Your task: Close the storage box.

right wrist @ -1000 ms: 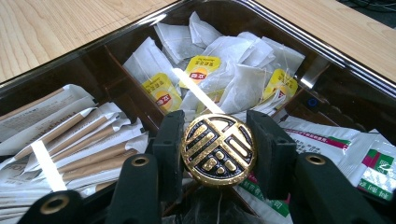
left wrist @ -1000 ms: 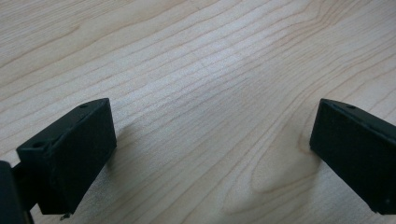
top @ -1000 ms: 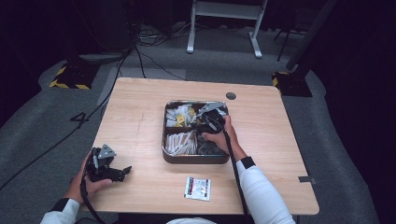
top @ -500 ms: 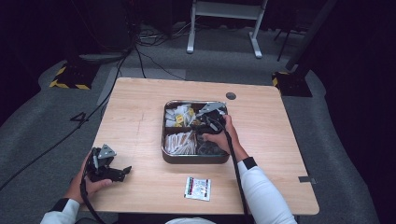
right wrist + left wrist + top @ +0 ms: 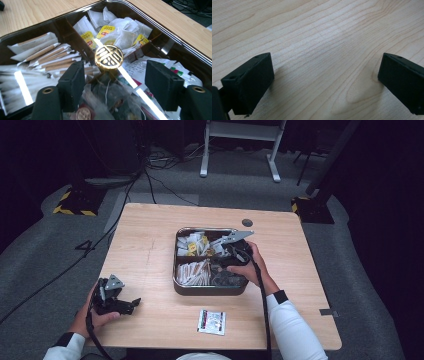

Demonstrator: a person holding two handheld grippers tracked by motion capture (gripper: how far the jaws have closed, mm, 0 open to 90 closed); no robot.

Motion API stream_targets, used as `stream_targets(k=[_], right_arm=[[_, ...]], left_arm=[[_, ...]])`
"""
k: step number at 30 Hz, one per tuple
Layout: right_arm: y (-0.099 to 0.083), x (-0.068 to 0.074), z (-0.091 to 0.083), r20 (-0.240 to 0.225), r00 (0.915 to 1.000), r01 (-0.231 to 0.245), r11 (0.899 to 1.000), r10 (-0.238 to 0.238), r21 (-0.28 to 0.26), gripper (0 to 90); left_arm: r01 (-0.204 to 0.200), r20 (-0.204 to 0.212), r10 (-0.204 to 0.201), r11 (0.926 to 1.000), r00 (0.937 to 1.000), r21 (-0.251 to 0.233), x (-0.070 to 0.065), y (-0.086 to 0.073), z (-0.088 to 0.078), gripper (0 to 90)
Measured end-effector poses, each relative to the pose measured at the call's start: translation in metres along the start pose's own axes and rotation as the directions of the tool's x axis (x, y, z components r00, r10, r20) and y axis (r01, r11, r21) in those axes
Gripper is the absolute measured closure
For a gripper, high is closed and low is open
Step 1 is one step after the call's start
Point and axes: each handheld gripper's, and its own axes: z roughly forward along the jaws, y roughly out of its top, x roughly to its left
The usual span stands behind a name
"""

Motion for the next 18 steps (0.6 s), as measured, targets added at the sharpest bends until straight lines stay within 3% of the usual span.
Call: stream_targets(k=[11, 18], right_arm=[[-0.017, -0.006, -0.024, 0.028, 0.9981, 0.053, 0.998, -0.054, 0.036, 26.6], [-0.029, -0.012, -0.045, 0.051, 0.9975, 0.048, 0.998, -0.05, 0.031, 26.4]], left_arm=[[0.0, 0.002, 0.0, 1.0, 1.0, 0.0, 0.0, 0.0, 0.0, 0.6], [0.0, 0.003, 0.0, 1.0, 1.0, 0.0, 0.0, 0.0, 0.0, 0.7]])
